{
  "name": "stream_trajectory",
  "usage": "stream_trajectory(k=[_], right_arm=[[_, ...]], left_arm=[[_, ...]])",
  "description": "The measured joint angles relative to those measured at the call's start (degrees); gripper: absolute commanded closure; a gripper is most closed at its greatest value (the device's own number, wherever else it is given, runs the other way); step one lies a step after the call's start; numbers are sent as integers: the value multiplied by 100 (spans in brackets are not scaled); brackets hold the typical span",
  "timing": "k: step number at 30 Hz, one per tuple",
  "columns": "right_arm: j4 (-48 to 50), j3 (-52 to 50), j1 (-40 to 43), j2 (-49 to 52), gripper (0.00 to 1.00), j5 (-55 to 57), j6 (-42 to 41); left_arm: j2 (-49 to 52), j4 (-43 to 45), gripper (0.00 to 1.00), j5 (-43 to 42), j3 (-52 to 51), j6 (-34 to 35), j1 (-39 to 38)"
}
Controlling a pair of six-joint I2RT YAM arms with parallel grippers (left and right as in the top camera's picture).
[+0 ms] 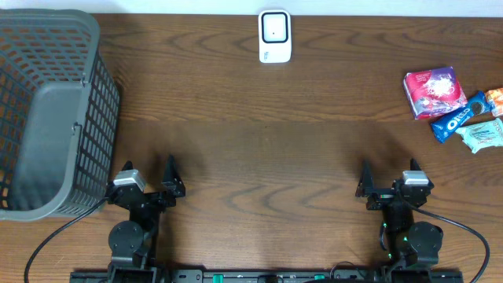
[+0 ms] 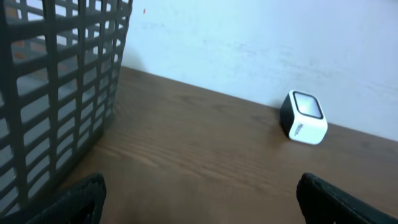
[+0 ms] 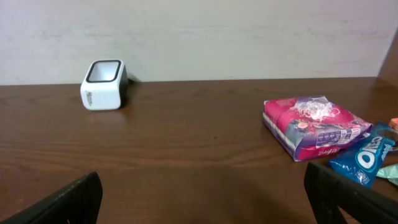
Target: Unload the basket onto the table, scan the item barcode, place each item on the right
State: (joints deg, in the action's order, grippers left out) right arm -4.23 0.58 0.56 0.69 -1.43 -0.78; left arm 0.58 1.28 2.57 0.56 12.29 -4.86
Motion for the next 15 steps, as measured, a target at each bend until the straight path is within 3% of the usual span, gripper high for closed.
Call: stream_trajectory(k=[15], right_arm=[[-2, 0, 0, 0, 1, 0, 0]], left_arm=[[0, -295, 2, -271, 66, -638, 0]])
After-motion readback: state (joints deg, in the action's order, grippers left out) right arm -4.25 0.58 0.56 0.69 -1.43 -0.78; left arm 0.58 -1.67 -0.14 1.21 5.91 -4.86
